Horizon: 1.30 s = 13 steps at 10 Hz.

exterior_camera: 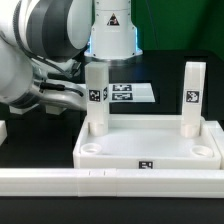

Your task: Assemble desk

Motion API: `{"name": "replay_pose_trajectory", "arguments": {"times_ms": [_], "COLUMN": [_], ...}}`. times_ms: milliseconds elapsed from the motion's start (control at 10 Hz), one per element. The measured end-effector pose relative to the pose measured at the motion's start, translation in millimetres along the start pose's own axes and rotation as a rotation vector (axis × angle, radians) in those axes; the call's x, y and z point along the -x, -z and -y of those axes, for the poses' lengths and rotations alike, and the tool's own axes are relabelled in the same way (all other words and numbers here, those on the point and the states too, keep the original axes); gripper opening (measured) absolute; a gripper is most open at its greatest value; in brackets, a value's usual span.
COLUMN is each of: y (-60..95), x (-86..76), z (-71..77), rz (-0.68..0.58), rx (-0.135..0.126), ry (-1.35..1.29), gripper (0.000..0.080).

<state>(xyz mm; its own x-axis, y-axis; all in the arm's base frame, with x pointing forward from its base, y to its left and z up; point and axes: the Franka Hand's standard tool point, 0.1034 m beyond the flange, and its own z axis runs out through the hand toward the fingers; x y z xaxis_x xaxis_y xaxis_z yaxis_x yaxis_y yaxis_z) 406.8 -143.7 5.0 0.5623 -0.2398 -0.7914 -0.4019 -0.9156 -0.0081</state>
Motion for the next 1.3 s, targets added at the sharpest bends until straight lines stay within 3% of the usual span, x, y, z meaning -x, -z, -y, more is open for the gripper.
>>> {"name": "replay_pose_trajectory", "arguments": {"times_ms": [200,700,800,1000,1300], "y": [6.4,62.1,75.0,81.1,91.1], "x": [0.5,22.1,27.8,26.7,23.5], "z": [0.8,10.6,12.3,14.3,13.3], "rz": [-0.009,-0.061,-0.077,-0.107,-0.138], "rx": [0.000,-0.027,-0.015,0.004,0.004], "ry": [0.012,0.076,0.091,0.110,0.111], "gripper": [0.0288,0.0290,0.0290,0.0290,0.0290]}}
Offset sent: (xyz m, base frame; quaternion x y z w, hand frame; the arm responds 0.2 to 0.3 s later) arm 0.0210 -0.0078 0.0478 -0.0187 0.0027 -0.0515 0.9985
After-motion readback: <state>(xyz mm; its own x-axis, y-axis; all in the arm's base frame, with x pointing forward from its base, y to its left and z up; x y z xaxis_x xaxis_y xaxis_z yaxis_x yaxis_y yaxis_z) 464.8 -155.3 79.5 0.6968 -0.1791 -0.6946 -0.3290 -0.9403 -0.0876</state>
